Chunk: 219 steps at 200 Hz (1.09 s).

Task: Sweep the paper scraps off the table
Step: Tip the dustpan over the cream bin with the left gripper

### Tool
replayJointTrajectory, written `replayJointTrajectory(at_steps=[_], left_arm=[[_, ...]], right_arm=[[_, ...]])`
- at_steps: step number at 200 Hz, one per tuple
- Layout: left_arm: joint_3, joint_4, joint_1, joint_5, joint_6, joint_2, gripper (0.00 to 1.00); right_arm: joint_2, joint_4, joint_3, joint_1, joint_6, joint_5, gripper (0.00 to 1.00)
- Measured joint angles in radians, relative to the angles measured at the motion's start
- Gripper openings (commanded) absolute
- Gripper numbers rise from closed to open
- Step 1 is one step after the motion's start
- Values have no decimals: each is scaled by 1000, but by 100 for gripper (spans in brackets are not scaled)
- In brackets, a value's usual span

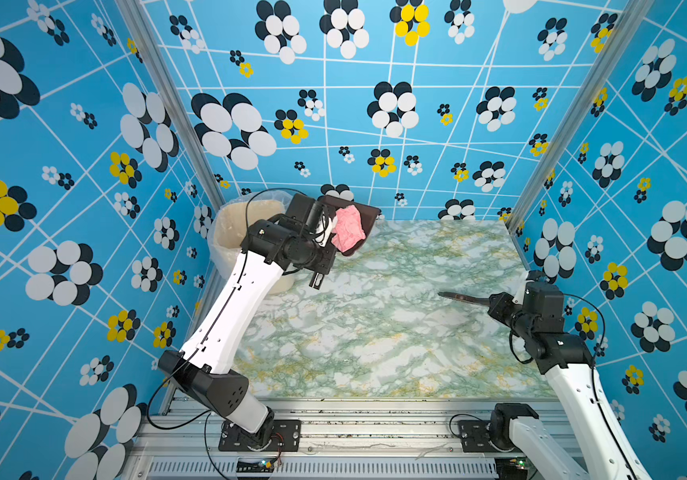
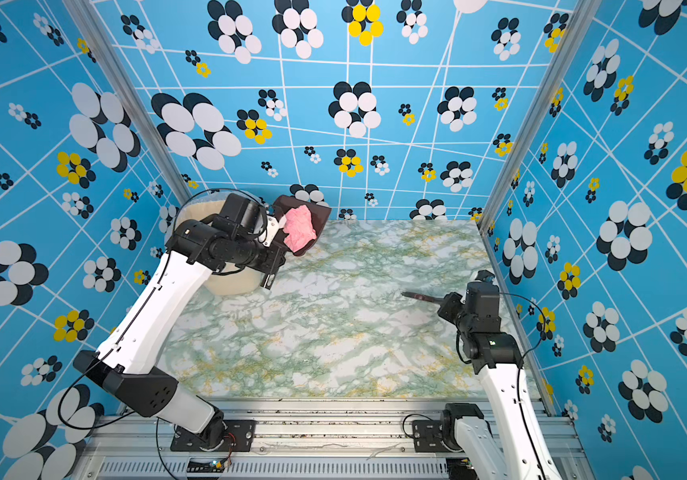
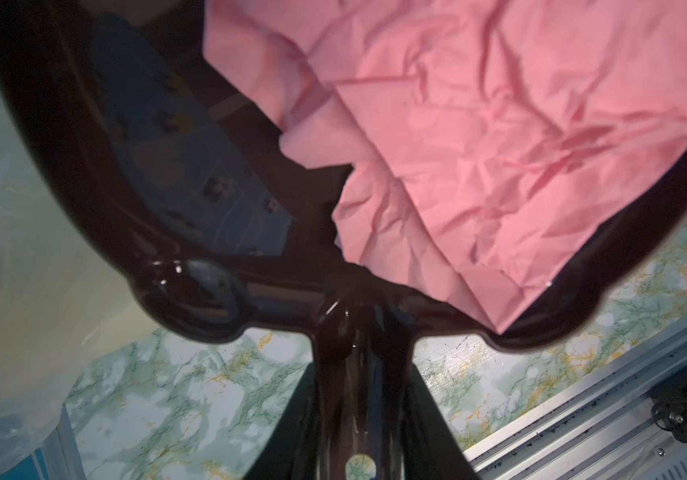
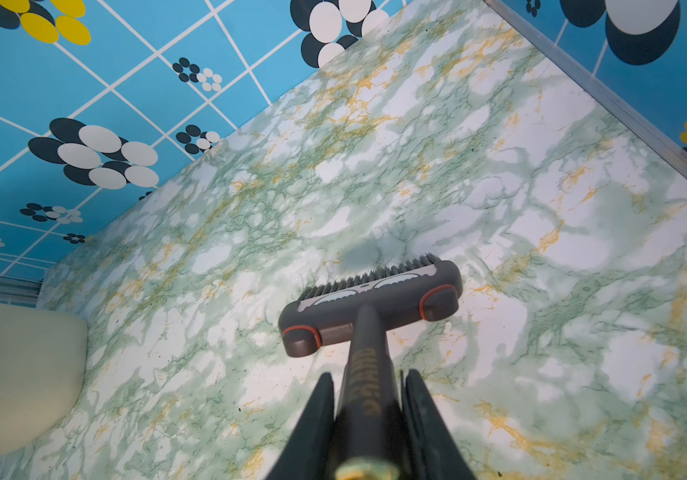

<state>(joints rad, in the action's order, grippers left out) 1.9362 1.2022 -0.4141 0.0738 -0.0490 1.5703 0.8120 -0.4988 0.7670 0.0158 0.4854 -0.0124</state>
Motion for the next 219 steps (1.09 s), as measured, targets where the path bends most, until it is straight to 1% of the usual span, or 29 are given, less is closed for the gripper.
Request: replayJointTrajectory(at_steps=[29, 85, 107, 142, 173, 195, 219], left_arm=[[50, 11, 110, 87, 5, 0, 0], [76, 6, 344, 344, -11, 24, 0], [75, -1, 418, 432, -23, 47, 0], [51, -51, 492, 560, -51, 59, 0], [35, -122, 563, 687, -101, 93, 0], [21, -171, 597, 757, -136, 131, 0], [-26, -246, 622, 843, -199, 150, 0]], right_arm=[[6, 14, -5, 0, 2, 8, 0], [14, 32, -5, 0, 2, 19, 0], [18, 35, -5, 0, 2, 19, 0], [19, 39, -5, 0, 2, 18, 0], [28, 39, -5, 0, 3, 19, 0], [30, 39, -6, 0, 5, 19, 0], [30, 39, -6, 0, 6, 19, 0]])
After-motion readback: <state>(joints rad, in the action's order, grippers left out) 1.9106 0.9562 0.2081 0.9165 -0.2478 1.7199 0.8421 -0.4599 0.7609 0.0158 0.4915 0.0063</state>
